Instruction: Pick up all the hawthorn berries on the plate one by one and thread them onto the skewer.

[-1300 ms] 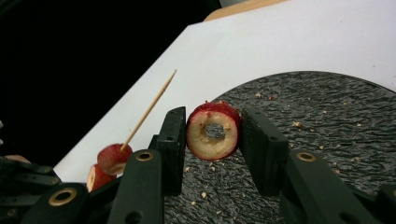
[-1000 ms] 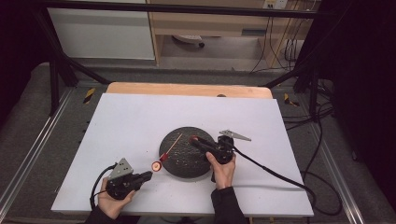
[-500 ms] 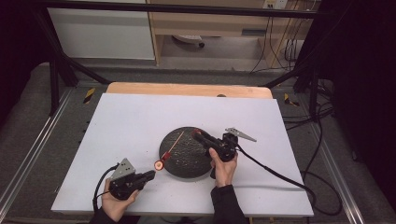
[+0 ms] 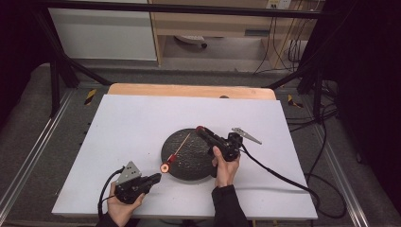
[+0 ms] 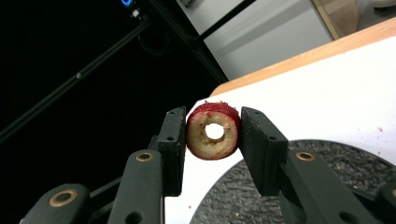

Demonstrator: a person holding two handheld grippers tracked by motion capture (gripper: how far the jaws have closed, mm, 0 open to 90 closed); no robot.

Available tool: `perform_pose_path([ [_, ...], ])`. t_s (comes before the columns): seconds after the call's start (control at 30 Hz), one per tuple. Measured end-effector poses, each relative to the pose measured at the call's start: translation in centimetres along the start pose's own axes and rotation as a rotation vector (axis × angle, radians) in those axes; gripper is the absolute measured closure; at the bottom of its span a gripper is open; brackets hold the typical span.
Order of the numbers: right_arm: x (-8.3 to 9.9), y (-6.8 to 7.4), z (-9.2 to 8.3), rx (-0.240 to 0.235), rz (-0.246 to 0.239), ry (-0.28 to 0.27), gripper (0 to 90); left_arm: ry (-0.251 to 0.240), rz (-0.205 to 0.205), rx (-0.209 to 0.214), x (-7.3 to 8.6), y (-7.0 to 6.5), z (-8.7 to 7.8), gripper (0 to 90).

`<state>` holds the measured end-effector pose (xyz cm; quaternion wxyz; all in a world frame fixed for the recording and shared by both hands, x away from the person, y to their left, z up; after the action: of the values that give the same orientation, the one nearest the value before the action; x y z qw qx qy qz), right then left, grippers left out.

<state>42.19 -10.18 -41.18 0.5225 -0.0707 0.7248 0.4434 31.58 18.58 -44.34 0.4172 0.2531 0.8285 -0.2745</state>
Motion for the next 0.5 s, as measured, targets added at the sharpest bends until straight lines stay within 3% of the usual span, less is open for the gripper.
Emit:
perform_pose_path([
  [0.5,-0.8,-0.1,0.1,-0.023,0.049,-0.094,62.5,-0.032,0.002,0.012,-1.1,-1.2,0.9,87.9],
])
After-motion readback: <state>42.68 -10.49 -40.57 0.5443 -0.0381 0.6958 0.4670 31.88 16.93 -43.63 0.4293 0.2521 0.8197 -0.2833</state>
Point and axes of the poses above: each handheld gripper's, and its own axes: z roughly forward along the jaws, x roughly out of its underside, y roughly to its left, the point moved 2 cm from there along z, roughly forward along the jaws, and after that the axes turned 6 degrees about -z, right-handed, at the moved point
